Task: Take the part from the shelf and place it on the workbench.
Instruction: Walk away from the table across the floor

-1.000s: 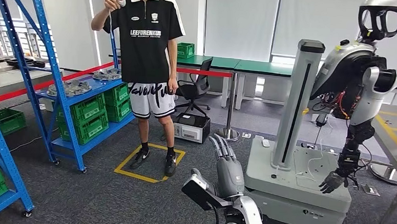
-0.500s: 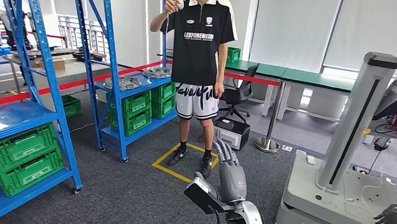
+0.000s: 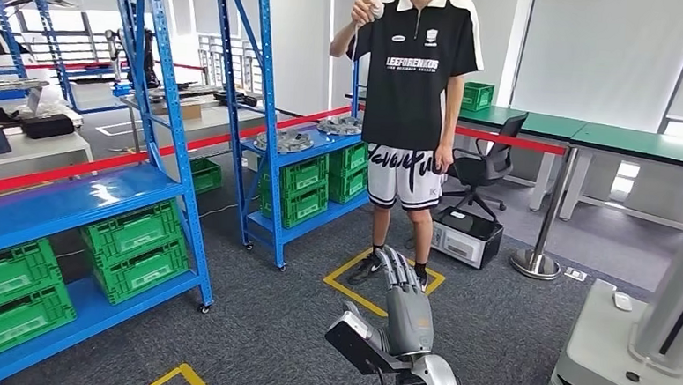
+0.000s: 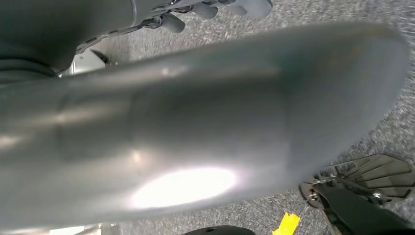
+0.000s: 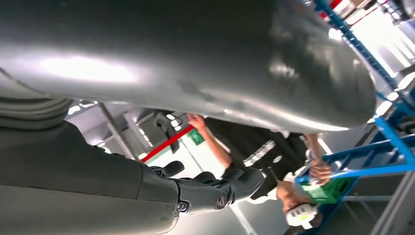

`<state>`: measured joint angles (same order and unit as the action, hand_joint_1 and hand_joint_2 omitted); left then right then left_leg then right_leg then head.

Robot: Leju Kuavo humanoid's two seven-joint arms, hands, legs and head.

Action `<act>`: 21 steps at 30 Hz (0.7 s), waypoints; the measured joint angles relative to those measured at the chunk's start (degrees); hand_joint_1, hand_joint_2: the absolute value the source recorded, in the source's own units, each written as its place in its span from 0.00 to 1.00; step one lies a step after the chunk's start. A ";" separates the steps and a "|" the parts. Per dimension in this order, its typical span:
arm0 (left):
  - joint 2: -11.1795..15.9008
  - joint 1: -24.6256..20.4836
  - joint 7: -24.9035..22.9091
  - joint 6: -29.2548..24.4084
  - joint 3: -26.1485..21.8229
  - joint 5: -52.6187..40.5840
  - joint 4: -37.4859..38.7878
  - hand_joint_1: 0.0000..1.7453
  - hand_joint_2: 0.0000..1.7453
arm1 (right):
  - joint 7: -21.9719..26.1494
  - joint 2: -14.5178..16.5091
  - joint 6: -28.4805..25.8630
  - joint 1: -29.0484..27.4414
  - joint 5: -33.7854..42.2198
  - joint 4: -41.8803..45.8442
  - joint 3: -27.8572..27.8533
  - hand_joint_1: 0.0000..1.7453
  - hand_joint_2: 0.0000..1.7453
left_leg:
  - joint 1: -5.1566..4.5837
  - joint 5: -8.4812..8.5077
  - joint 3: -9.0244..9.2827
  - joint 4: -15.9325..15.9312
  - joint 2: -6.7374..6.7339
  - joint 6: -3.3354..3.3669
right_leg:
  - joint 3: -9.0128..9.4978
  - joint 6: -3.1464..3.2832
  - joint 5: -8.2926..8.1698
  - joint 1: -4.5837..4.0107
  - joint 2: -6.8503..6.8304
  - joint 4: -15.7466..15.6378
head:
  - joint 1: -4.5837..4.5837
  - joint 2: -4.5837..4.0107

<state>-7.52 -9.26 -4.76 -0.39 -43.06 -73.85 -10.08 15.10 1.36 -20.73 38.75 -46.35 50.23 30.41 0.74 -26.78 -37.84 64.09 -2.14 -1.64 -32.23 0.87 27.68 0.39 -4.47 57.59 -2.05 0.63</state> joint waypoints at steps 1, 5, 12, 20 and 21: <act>0.00 -0.10 -0.07 0.00 0.01 0.00 -0.04 0.00 0.00 | -0.12 -0.02 0.01 0.00 -0.14 0.24 -0.20 0.00 0.00 | -0.20 0.71 1.61 -2.90 -1.09 0.42 | -0.02 -0.27 0.23 -0.14 -0.66 0.25 | 0.03 0.00; -0.04 -0.17 -0.24 0.00 0.02 -0.03 -0.07 0.00 0.00 | -0.36 -0.02 0.04 -0.09 -0.75 0.92 -0.64 0.00 0.00 | -0.53 1.07 2.37 -5.11 -0.49 1.90 | 0.15 -1.45 0.68 -0.41 -2.70 0.46 | 0.08 0.00; -0.28 -0.47 -0.36 0.09 0.02 -0.04 -0.08 0.00 0.00 | -0.41 -0.51 0.21 -1.19 -1.02 1.41 -0.96 0.00 0.00 | 0.08 1.88 2.11 -5.58 4.51 3.13 | -7.43 -2.84 8.06 0.25 4.22 16.92 | 0.11 0.00; -0.24 -0.48 -0.53 0.48 0.02 -0.04 -0.09 0.00 0.00 | -0.41 -0.62 0.65 -1.35 -1.70 1.72 -1.55 0.00 0.00 | 0.50 2.98 0.65 -5.24 10.26 0.48 | -0.35 -1.50 1.01 0.63 7.61 1.23 | 0.10 0.00; -0.19 -0.33 -0.59 0.48 0.02 -0.04 -0.08 0.00 0.00 | -0.42 -0.54 0.68 -1.29 -1.75 1.76 -1.61 0.00 0.00 | 0.53 2.93 0.38 -5.15 9.86 0.19 | -0.27 -1.04 0.81 0.60 6.95 1.10 | 0.10 0.00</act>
<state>-7.71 -9.59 -5.35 0.09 -43.04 -73.90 -10.16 14.69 0.82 -20.05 37.45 -48.10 52.00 28.81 1.27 -23.84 -37.46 58.94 7.72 -1.46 -32.50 -0.17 28.49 0.99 2.48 58.69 -1.94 0.63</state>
